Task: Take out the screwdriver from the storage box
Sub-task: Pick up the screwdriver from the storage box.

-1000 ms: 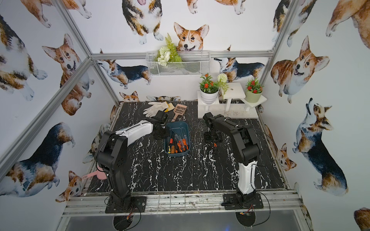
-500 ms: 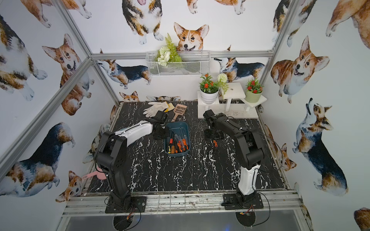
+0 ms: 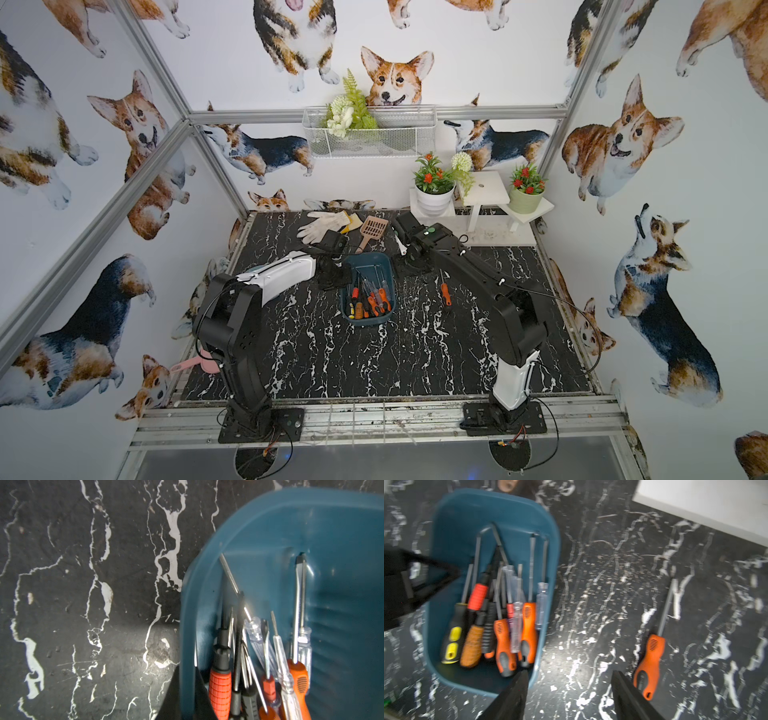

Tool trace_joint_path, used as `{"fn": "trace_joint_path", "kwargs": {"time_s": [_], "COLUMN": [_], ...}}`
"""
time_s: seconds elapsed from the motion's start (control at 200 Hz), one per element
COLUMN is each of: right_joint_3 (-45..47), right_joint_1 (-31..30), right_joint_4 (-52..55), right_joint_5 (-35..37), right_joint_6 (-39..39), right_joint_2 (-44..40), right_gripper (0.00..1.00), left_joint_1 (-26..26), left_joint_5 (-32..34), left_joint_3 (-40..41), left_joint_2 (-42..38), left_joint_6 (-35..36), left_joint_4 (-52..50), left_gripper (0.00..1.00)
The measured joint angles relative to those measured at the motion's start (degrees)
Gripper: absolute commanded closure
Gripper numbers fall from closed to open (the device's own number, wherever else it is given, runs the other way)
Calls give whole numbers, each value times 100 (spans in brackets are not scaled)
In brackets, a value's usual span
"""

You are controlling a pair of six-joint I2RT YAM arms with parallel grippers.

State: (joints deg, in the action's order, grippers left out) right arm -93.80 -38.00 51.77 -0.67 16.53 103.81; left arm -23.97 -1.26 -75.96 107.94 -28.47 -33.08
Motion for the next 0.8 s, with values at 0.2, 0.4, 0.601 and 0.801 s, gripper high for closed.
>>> {"fn": "trace_joint_path", "kwargs": {"time_s": [0.2,0.4,0.601,0.801], "right_joint_3": [-308,-610,-791,-894], "right_joint_1": [-365,-525,-588,-625], "right_joint_4": [136,356,452,560], "right_joint_5": [-551,-859,-990,-1049], "right_joint_6": [-44,-212,-262,-245], "right_joint_2": [385,970,1292,1606], "right_gripper": [34,41,49,53], "left_joint_1": [7,17,22,26], "left_joint_5": [-35,-83,-103,-109], "left_joint_3": [22,22,20,20], "left_joint_2": [-7,81,87,98], "left_joint_6": [-28,-46,-42,-42], "left_joint_4": [42,74,79,83], "left_gripper": [100,100,100,100]}}
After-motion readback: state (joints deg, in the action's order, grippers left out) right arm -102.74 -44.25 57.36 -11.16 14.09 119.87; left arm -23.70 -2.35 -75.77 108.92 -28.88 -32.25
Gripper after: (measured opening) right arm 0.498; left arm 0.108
